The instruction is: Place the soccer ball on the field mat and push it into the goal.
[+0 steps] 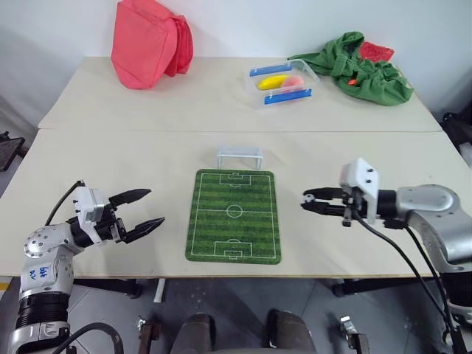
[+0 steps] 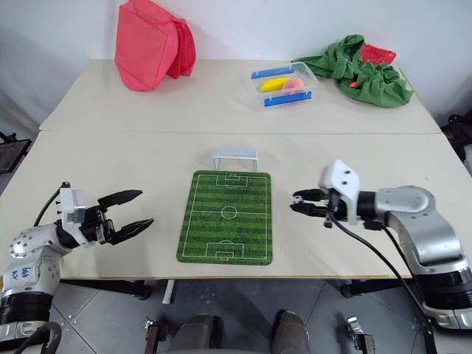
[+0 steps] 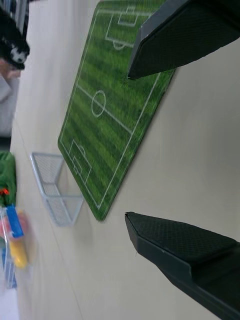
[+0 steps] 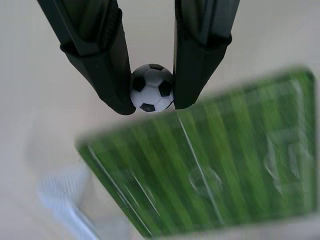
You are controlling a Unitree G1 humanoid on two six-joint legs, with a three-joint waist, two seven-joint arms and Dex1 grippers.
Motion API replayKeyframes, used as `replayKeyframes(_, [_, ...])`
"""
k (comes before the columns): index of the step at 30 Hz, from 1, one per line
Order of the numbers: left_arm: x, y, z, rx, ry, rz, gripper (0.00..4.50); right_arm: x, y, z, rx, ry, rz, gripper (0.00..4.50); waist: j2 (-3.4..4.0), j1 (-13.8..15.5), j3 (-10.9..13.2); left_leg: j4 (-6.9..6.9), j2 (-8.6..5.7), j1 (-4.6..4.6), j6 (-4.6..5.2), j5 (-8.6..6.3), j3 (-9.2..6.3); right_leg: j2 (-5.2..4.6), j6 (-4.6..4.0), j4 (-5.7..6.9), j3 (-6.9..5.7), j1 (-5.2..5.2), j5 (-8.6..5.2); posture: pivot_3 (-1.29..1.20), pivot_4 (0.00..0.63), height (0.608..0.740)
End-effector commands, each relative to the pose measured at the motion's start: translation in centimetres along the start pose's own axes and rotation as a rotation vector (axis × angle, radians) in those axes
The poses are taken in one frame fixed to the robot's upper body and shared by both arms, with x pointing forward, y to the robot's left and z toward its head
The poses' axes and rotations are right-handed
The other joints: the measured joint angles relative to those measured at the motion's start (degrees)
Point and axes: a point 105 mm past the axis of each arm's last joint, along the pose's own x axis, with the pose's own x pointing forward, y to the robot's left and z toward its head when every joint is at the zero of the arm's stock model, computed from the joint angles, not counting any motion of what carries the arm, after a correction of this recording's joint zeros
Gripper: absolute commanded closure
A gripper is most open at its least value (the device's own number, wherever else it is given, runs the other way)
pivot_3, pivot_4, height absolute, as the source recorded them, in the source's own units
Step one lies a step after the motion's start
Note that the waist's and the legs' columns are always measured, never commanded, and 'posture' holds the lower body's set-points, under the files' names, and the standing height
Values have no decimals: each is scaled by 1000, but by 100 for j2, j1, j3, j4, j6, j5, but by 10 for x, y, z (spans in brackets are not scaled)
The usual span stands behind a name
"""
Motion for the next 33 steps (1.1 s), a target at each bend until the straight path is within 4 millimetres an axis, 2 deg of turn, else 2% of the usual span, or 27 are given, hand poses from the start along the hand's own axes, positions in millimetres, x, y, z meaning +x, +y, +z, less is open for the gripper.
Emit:
replayKeyframes(1, [-9,-11,1,39,-10,-70,0,39,32,11,-11,5,185,3649,0,-12,0,-1,0,-2,0,-1,4,0,0,1,2,-6,0,0,150,740])
replayKeyframes(6, [-13,-23,-5,35,-7,-117,0,85,57,24,-61,-30,320,3649,0,-21,0,-1,1,-19,0,0,28,2,-1,14,26,-44,0,0,150,740])
replayKeyframes(9, [-12,-26,-3,33,-25,-92,0,110,67,19,-132,3,385,3649,-3,-36,-2,2,4,-18,0,0,38,6,-2,24,43,-54,0,0,150,740])
replayKeyframes(11, [-14,-29,-3,31,-31,-80,0,118,73,11,-172,34,432,3649,-3,-23,-2,2,3,-18,1,-1,47,6,-2,25,53,-58,0,0,150,740])
replayKeyframes(20, [-15,-32,0,32,-39,-50,0,125,69,-4,-190,66,458,3649,-5,-43,-3,2,9,-11,2,-3,62,12,-4,29,68,-65,2,0,150,740])
replayKeyframes(31, [-9,-27,4,46,-52,-37,0,120,62,-1,-180,31,444,3649,-4,-80,-3,2,10,-8,1,-3,65,14,-5,30,72,-65,2,0,150,740])
replayKeyframes(33, [-8,-25,4,47,-53,-36,0,120,62,-1,-179,30,442,2922,-4,-96,-3,2,10,-8,1,-3,65,14,-5,30,72,-65,2,0,150,740])
